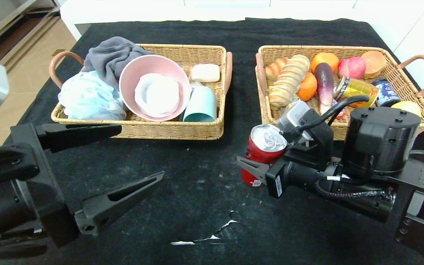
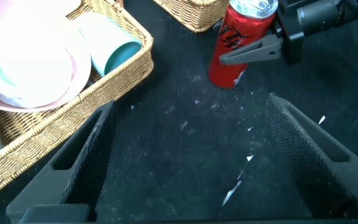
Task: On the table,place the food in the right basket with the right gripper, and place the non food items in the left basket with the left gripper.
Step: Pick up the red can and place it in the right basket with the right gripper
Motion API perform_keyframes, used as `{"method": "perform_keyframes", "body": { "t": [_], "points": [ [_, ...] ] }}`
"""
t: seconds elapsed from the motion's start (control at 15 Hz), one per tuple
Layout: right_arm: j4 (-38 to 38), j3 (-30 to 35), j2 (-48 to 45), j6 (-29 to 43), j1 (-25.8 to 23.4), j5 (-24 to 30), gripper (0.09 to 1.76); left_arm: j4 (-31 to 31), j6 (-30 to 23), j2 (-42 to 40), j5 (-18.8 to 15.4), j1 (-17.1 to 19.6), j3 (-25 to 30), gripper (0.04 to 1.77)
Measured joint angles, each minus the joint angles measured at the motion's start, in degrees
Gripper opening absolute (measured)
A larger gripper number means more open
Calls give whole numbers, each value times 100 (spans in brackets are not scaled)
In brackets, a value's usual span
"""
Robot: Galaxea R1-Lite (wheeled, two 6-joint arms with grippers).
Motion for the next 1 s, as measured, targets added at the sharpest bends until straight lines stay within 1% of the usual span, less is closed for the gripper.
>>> {"method": "perform_keyframes", "body": {
  "t": [0.67, 1.0],
  "points": [
    [0, 13, -4, 5, 11, 2, 103, 0, -1, 11, -2, 0, 2, 172],
    [49, -35, -105, -12, 62, -139, 103, 0, -1, 11, 0, 0, 2, 172]
  ]
}}
